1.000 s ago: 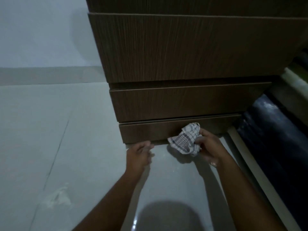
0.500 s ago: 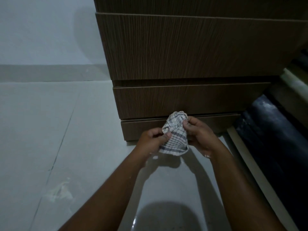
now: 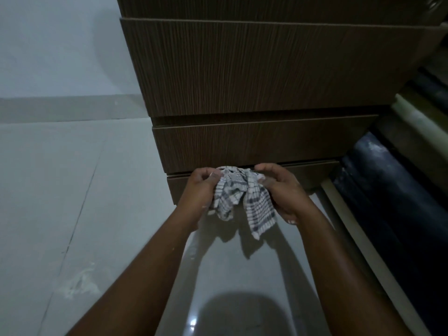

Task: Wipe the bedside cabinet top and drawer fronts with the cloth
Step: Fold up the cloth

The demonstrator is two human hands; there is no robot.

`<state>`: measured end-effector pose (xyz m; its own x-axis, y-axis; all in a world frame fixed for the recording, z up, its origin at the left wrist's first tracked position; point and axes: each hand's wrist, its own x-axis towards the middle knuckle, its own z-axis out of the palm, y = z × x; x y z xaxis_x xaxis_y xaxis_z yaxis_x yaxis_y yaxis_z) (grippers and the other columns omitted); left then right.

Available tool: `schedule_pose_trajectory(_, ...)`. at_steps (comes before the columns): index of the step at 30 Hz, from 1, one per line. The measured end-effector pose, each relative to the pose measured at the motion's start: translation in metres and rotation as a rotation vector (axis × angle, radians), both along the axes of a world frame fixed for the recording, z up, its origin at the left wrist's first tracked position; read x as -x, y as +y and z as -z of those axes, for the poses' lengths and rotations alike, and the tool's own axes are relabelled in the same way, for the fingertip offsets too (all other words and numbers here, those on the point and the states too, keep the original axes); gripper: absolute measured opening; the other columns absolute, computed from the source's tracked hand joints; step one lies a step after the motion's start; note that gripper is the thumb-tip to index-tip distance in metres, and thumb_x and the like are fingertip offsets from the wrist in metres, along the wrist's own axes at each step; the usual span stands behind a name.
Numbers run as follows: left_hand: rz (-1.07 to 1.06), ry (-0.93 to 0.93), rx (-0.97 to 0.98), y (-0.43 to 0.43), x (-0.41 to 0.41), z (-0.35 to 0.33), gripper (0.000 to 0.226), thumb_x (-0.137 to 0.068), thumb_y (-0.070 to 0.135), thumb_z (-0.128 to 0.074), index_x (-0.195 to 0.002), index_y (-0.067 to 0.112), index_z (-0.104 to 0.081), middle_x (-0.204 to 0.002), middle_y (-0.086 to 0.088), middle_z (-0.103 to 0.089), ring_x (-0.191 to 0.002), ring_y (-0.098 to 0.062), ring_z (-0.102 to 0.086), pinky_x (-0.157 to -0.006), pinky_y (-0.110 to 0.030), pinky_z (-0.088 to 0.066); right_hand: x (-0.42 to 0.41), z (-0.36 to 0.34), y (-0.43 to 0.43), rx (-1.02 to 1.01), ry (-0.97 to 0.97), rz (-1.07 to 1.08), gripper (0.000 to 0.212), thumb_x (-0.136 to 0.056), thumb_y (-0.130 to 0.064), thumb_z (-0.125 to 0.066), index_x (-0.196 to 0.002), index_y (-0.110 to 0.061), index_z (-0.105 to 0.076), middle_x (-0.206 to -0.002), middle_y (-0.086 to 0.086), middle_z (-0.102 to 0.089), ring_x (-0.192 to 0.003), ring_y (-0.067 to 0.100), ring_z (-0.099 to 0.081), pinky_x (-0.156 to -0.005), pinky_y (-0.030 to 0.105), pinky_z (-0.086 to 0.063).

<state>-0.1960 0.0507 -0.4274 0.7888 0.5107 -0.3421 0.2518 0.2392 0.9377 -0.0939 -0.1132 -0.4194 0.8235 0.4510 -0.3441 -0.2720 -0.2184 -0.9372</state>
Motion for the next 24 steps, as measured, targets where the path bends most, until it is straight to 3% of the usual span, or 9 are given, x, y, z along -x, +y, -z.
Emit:
schedule_pose_trajectory(3,0.112,-0.014,0.079,-0.004,0.001,-0.002,0.055,-0.084,0.052,-0.073,-0.122,0.016,-0.056,-0.108,-0.008,-0.076,-0.094,-0.021,-0.076,-0.089,-0.049,-0.06,0.008,-0.01,0.002,-0.072,0.042,-0.094,0.023,-0.094,-0.001,-0.061,-0.111,-0.014,-0.069,-0.107,0.013,-0.074,-0.099,0.028,-0.072,-0.086,0.046,-0.059)
schedule_pose_trajectory(5,0.163,0.017,0.053,-0.005,0.004,-0.003,0.078,-0.071,0.053,-0.084,-0.132,0.017,-0.052,-0.114,-0.008,-0.075,-0.098,-0.024,-0.076,-0.089,-0.053,-0.059,0.01,-0.014,0.0,-0.114,0.032,-0.133,0.034,-0.09,0.0,-0.066,-0.121,-0.014,-0.063,-0.106,0.012,-0.075,-0.098,0.026,-0.073,-0.083,0.045,-0.06)
schedule_pose_trajectory(8,0.183,0.001,0.063,-0.007,0.005,-0.001,0.053,-0.085,0.034,-0.079,-0.128,0.012,-0.059,-0.11,-0.011,-0.077,-0.098,-0.027,-0.076,-0.091,-0.052,-0.059,0.011,-0.017,-0.002,-0.067,-0.058,-0.147,0.04,-0.083,-0.002,-0.074,-0.12,-0.013,-0.063,-0.105,0.01,-0.075,-0.094,0.023,-0.074,-0.079,0.042,-0.061)
schedule_pose_trajectory(10,0.154,-0.028,0.192,-0.005,0.005,0.0,0.033,-0.094,0.02,-0.067,-0.125,0.01,-0.063,-0.111,-0.015,-0.076,-0.103,-0.031,-0.074,-0.095,-0.053,-0.057,0.01,-0.02,-0.003,-0.033,-0.126,-0.155,0.035,-0.08,-0.004,-0.078,-0.113,-0.01,-0.068,-0.102,0.008,-0.076,-0.09,0.02,-0.075,-0.074,0.037,-0.062)
schedule_pose_trajectory(13,0.155,-0.062,0.33,-0.001,0.006,0.001,0.031,-0.099,0.015,-0.057,-0.129,0.008,-0.063,-0.117,-0.018,-0.073,-0.11,-0.035,-0.071,-0.1,-0.056,-0.053,0.009,-0.023,-0.006,-0.036,-0.158,-0.17,0.03,-0.077,-0.007,-0.082,-0.105,-0.009,-0.072,-0.1,0.006,-0.076,-0.088,0.018,-0.075,-0.07,0.034,-0.062)
schedule_pose_trajectory(16,0.207,0.002,0.173,-0.002,0.007,-0.003,0.026,-0.101,0.023,-0.057,-0.122,0.014,-0.069,-0.112,-0.011,-0.076,-0.104,-0.027,-0.074,-0.098,-0.051,-0.055,0.008,-0.021,-0.005,-0.014,-0.17,-0.15,0.024,-0.076,-0.007,-0.082,-0.097,-0.008,-0.072,-0.098,0.008,-0.076,-0.086,0.02,-0.075,-0.072,0.038,-0.062)
schedule_pose_trajectory(20,0.334,0.06,-0.031,-0.007,0.01,-0.015,0.03,-0.095,0.045,-0.062,-0.105,0.021,-0.076,-0.098,0.001,-0.08,-0.086,-0.01,-0.076,-0.075,-0.03,-0.059,0.01,-0.014,0.0,-0.016,-0.18,-0.065,0.031,-0.075,-0.01,-0.084,-0.1,-0.01,-0.066,-0.093,0.009,-0.076,-0.085,0.023,-0.075,-0.073,0.045,-0.062)
schedule_pose_trajectory(24,0.306,0.046,-0.14,-0.012,0.008,-0.011,0.021,-0.089,0.028,-0.074,-0.106,0.015,-0.075,-0.094,-0.001,-0.08,-0.083,-0.011,-0.077,-0.062,-0.023,-0.058,0.009,-0.014,0.002,-0.025,-0.103,-0.072,0.036,-0.079,-0.014,-0.081,-0.112,-0.015,-0.065,-0.098,0.008,-0.076,-0.087,0.02,-0.075,-0.075,0.041,-0.062)
